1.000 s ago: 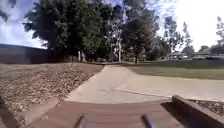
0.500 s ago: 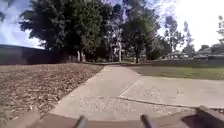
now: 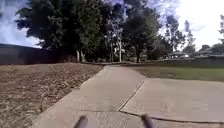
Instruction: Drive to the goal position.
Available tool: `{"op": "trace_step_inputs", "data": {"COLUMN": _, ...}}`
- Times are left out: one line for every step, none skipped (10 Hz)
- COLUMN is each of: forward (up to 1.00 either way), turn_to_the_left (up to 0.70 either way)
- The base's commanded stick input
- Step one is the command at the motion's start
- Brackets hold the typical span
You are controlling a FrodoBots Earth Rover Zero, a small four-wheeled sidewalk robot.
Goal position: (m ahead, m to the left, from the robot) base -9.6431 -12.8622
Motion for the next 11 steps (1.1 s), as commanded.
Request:
{"op": "trace_step_inputs", "data": {"forward": 1.0, "turn_to_the_left": -0.4}}
{"op": "trace_step_inputs", "data": {"forward": 1.0, "turn_to_the_left": -0.4}}
{"op": "trace_step_inputs", "data": {"forward": 1.0, "turn_to_the_left": -0.4}}
{"op": "trace_step_inputs", "data": {"forward": 1.0, "turn_to_the_left": -0.4}}
{"op": "trace_step_inputs", "data": {"forward": 1.0, "turn_to_the_left": -0.4}}
{"op": "trace_step_inputs", "data": {"forward": 1.0, "turn_to_the_left": -0.4}}
{"op": "trace_step_inputs", "data": {"forward": 1.0, "turn_to_the_left": -0.4}}
{"op": "trace_step_inputs", "data": {"forward": 1.0, "turn_to_the_left": -0.4}}
{"op": "trace_step_inputs", "data": {"forward": 1.0, "turn_to_the_left": -0.4}}
{"op": "trace_step_inputs", "data": {"forward": 1.0, "turn_to_the_left": -0.4}}
{"op": "trace_step_inputs", "data": {"forward": 1.0, "turn_to_the_left": -0.4}}
